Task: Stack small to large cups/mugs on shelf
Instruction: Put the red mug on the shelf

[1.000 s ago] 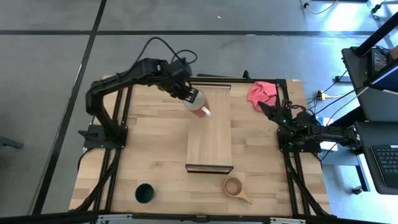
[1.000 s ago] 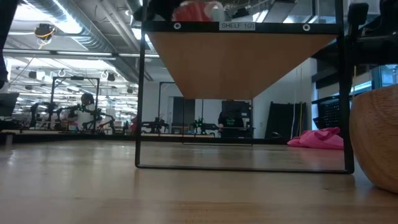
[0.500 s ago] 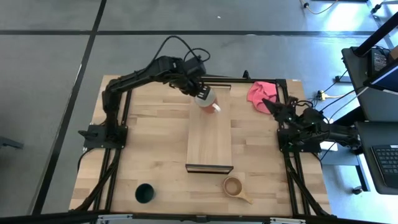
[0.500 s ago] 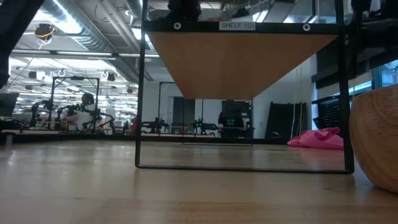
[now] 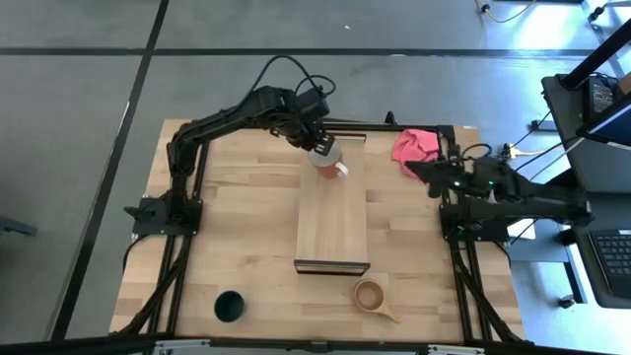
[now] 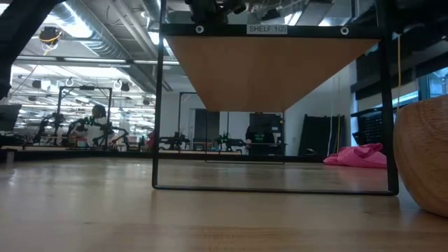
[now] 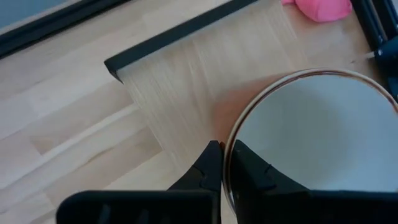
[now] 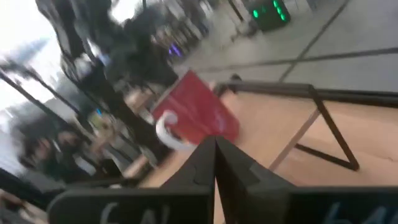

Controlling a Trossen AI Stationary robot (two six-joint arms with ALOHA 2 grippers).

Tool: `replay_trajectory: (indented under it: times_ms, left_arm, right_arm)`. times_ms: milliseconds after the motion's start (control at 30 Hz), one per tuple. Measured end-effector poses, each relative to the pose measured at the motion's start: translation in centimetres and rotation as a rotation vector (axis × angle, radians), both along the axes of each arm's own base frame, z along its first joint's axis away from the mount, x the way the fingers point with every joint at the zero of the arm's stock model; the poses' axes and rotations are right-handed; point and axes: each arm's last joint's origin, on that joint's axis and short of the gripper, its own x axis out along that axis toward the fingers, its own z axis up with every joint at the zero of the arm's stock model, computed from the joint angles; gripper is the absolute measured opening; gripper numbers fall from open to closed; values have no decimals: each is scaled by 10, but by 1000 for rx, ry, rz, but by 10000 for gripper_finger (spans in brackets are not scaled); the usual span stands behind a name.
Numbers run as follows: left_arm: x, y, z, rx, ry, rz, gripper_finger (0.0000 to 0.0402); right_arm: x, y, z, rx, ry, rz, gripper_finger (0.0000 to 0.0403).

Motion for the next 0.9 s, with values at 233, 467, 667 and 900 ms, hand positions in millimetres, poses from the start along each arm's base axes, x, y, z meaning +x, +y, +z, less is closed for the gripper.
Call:
replay_trajectory:
  times_ms: [233,467,667,900]
  left_arm:
    - [2,0,1,8,-15,-11,7]
    - [3,-5,1,1,-18,-33,10]
    - [5,-10,0,0,-17,-59,9]
    - [5,-9,1,9,-15,-58,9]
  right_arm:
    - [50,-6,20,-79,205,31,10]
    - [86,-27,11,-8,308,69,10]
    - [101,-42,4,56,272,144,4]
    - [116,-55,-10,105,305,185,4]
